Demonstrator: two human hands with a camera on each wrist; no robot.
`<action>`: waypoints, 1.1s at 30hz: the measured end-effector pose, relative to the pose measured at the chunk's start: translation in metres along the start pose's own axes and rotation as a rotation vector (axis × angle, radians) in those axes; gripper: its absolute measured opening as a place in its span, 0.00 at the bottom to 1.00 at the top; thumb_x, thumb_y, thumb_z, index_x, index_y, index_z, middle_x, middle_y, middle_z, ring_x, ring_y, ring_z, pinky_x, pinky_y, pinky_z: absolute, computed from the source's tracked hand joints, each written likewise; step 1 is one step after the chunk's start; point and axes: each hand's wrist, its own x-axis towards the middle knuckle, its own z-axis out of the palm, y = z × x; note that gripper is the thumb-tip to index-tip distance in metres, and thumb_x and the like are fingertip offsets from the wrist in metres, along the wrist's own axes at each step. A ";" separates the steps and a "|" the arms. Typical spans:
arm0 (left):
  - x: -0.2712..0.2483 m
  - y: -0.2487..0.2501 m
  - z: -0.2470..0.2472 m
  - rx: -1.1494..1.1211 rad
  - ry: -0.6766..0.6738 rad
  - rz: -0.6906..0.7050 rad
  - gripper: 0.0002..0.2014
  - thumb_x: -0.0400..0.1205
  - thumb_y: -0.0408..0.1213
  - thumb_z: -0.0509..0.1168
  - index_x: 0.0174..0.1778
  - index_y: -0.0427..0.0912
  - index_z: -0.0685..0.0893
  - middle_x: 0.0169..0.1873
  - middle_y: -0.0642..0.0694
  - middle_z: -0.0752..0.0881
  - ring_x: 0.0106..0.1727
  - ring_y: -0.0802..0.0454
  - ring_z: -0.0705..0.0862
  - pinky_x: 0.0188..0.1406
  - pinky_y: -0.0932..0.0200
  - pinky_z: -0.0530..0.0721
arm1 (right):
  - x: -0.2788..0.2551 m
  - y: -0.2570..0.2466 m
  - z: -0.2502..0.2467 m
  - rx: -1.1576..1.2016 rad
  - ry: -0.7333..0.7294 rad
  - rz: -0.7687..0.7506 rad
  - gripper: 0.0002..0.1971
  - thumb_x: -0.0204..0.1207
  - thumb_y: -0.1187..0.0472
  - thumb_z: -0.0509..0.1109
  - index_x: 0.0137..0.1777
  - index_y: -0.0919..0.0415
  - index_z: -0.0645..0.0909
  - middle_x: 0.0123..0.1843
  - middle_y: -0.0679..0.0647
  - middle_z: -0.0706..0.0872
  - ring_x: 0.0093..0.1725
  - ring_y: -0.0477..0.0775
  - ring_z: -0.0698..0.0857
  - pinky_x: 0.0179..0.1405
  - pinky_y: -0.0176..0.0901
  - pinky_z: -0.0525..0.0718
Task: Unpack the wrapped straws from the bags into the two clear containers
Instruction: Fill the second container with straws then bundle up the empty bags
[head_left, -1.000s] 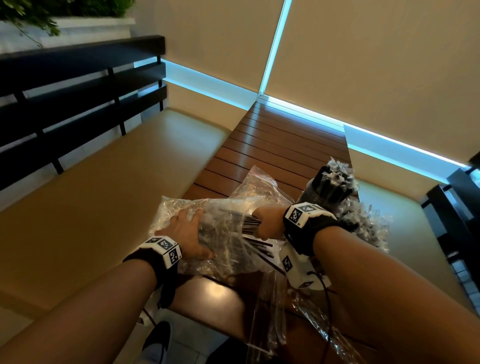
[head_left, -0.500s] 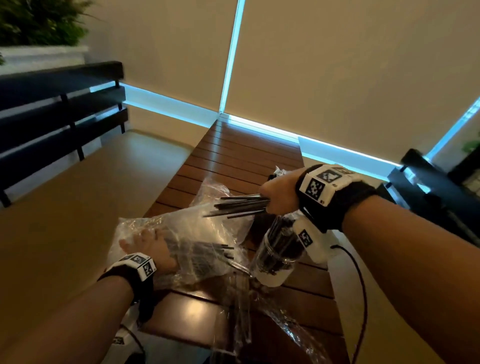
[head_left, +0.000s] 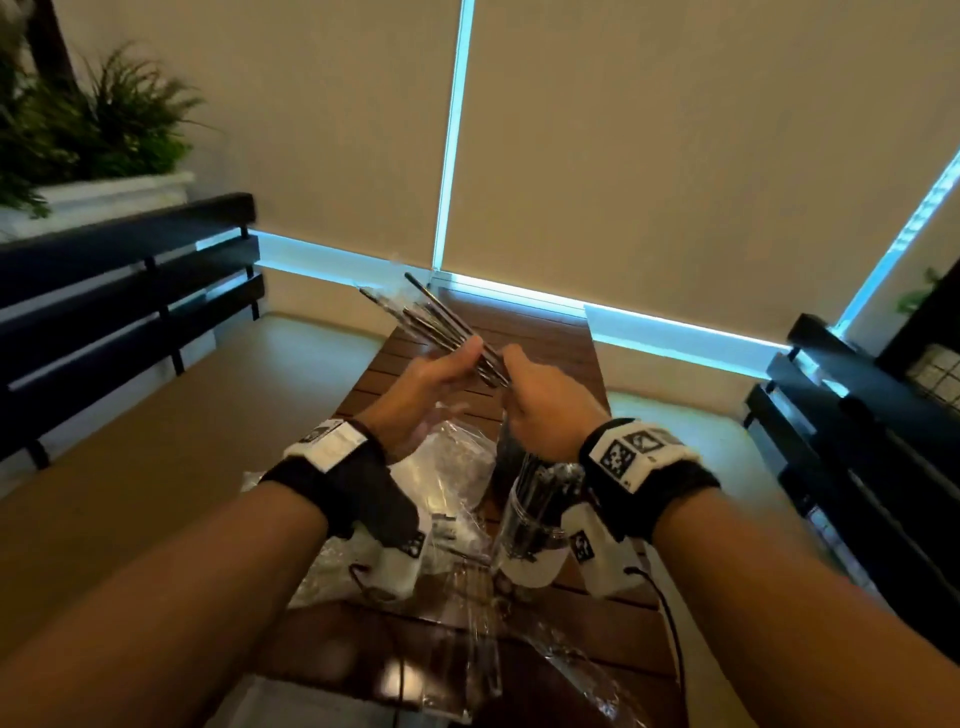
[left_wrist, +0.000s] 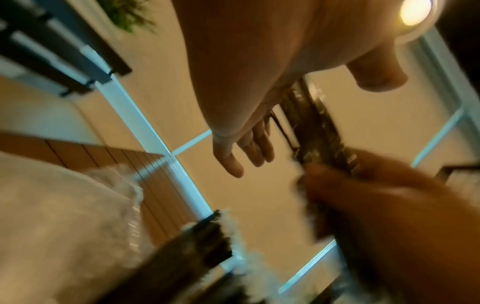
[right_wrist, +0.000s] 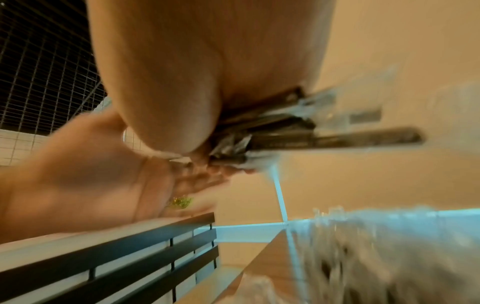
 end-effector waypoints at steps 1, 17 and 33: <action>0.004 0.012 0.011 -0.127 0.037 0.010 0.29 0.73 0.61 0.73 0.57 0.39 0.83 0.59 0.46 0.88 0.62 0.50 0.85 0.59 0.50 0.82 | -0.002 -0.005 0.012 0.075 0.047 -0.013 0.21 0.80 0.63 0.62 0.72 0.57 0.63 0.51 0.58 0.86 0.46 0.63 0.86 0.41 0.53 0.81; -0.001 0.112 0.074 -0.004 0.488 0.531 0.17 0.80 0.51 0.72 0.36 0.46 0.75 0.19 0.58 0.74 0.24 0.58 0.77 0.47 0.51 0.87 | -0.012 -0.010 0.011 0.428 0.046 0.278 0.31 0.65 0.36 0.79 0.61 0.54 0.76 0.49 0.49 0.84 0.45 0.47 0.86 0.38 0.39 0.84; -0.001 0.079 0.077 0.483 0.494 0.504 0.24 0.77 0.47 0.76 0.27 0.37 0.72 0.25 0.43 0.75 0.28 0.48 0.74 0.32 0.51 0.77 | -0.017 0.004 -0.027 0.660 0.090 0.232 0.23 0.75 0.68 0.67 0.71 0.56 0.74 0.60 0.51 0.85 0.59 0.52 0.84 0.61 0.49 0.84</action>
